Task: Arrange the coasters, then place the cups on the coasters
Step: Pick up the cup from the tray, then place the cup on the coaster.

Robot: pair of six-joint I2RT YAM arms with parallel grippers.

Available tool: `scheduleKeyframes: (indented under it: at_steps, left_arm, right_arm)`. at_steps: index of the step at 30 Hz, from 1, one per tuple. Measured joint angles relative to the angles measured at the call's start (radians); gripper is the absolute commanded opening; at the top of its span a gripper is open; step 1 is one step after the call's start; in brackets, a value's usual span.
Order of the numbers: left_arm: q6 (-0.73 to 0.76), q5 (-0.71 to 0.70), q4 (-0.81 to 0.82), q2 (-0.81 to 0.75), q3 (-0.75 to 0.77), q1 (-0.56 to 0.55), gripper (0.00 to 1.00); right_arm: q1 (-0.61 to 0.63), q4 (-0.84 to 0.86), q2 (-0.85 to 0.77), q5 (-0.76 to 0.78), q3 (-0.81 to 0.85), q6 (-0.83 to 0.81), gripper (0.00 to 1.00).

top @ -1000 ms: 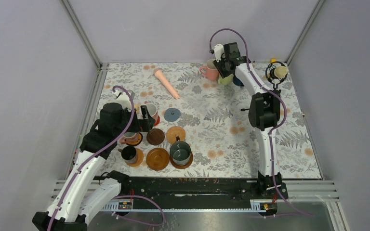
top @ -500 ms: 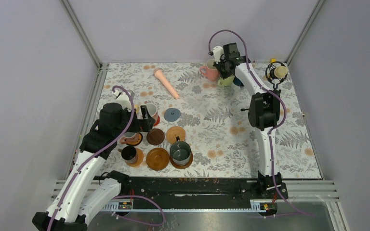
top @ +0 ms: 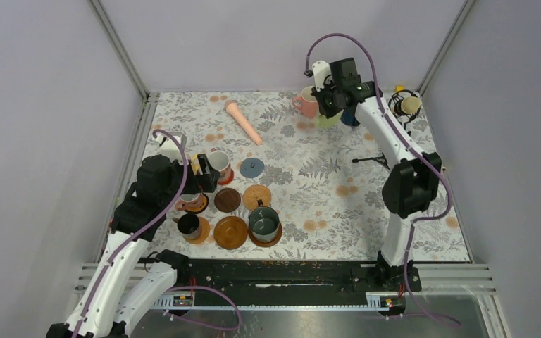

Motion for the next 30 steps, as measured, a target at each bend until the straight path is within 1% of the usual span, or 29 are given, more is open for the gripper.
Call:
scheduleKeyframes:
  at_steps: [4, 7, 10, 14, 16, 21, 24, 30]
  left_arm:
    - [-0.006, -0.038, -0.001, -0.035, 0.0, 0.003, 0.99]
    - [-0.01, -0.064, -0.004, -0.056, 0.0, 0.005, 0.99]
    - [-0.014, -0.084, -0.004, -0.072, 0.0, 0.005, 0.99]
    - [-0.015, -0.102, -0.004, -0.077, 0.0, 0.005, 0.99]
    - [-0.017, -0.107, -0.004, -0.077, 0.0, 0.005, 0.99]
    - [-0.018, -0.117, -0.004, -0.079, 0.0, 0.005, 0.99]
    - [-0.018, -0.121, -0.004, -0.085, 0.0, 0.005, 0.99]
    - [-0.018, -0.124, -0.005, -0.09, 0.0, 0.006, 0.99]
  right_arm:
    - [0.1, 0.023, -0.098, 0.004, -0.064, 0.063, 0.0]
    - [0.181, 0.038, -0.099, 0.014, -0.066, 0.149, 0.0]
    - [0.261, 0.042, -0.085, 0.079, -0.066, 0.291, 0.0]
    - [0.318, 0.058, -0.074, 0.181, -0.082, 0.503, 0.0]
    - [0.344, 0.073, -0.061, 0.244, -0.082, 0.575, 0.0]
    - [0.417, 0.125, 0.006, 0.275, -0.07, 0.601, 0.0]
    - [0.474, 0.11, 0.085, 0.313, -0.009, 0.608, 0.0]
    - [0.543, 0.087, 0.207, 0.36, 0.102, 0.616, 0.0]
